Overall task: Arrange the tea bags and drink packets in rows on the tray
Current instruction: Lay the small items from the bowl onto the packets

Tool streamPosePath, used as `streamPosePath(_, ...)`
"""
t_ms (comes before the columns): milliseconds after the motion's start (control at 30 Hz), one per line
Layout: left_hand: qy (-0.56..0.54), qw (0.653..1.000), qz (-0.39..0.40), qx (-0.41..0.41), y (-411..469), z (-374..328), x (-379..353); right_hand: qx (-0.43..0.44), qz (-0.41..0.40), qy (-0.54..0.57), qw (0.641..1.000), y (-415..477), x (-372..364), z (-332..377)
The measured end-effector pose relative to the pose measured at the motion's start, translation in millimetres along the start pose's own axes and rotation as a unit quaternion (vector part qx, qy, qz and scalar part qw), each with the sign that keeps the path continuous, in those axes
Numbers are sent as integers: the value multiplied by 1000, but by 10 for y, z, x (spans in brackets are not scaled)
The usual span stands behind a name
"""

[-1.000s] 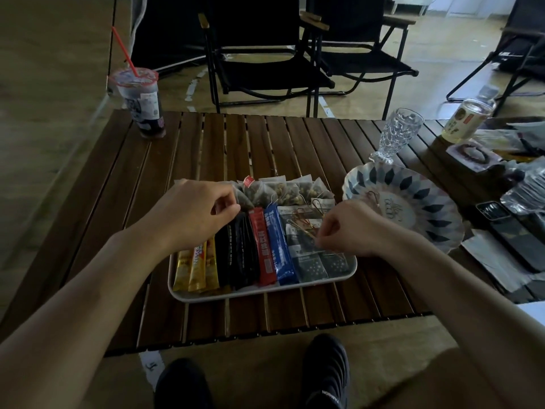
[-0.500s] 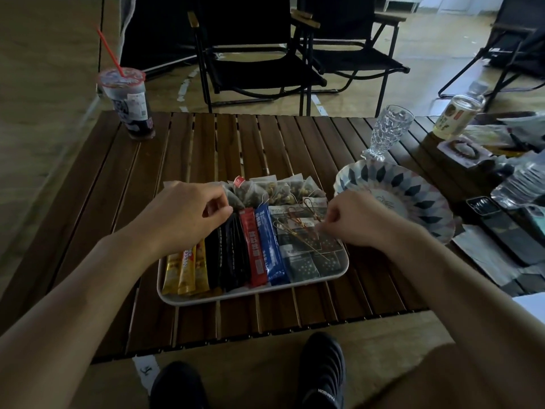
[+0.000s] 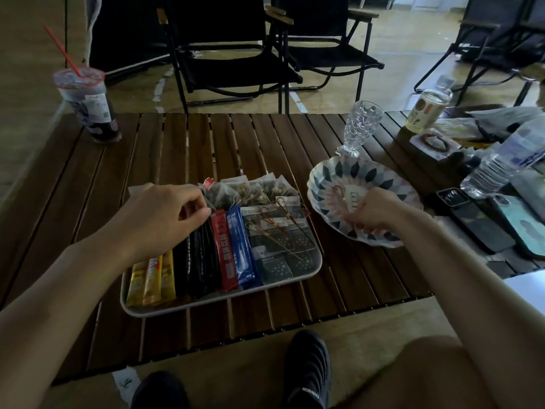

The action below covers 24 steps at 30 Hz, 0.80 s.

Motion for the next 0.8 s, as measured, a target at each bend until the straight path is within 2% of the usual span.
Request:
streamPosePath(233, 9, 1000, 15, -4, 23, -86, -39, 25, 9, -47, 999, 139, -82, 82)
streamPosePath(333, 10, 1000, 16, -1, 7, -46, -40, 36, -1, -15, 999, 170, -71, 64)
streamPosePath(400, 10, 1000, 14, 1, -11, -37, -28, 69, -23, 18, 997, 139, -20, 121)
streamPosePath(500, 7, 1000, 14, 8, -41, -1, -9, 164, -36, 45, 985, -69, 68, 410)
streamPosePath(567, 5, 1000, 8, 11, -64, 38, 12, 218, -6, 40, 975, -313, 43, 659)
streamPosePath(667, -3, 1000, -6, 11, -98, 93, 61, 271, 90, -33, 958, -708, -191, 944)
streamPosePath(733, -9, 1000, -10, 16, -133, 132, 93, 279, 151, -71, 946, -907, -386, 1031)
streamPosePath(800, -16, 1000, -13, 19, -173, 177, 119, 274, 166, -97, 942, -1007, -505, 1074)
Point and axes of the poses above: each hand's wrist, its own y-axis towards the middle knuckle, its own x-axis out of the back of the hand, z = x × y, the point moved 9 cm from there along y, towards the middle knuckle, and after that the axes turned 6 degrees about y, right-handed, at the moved point
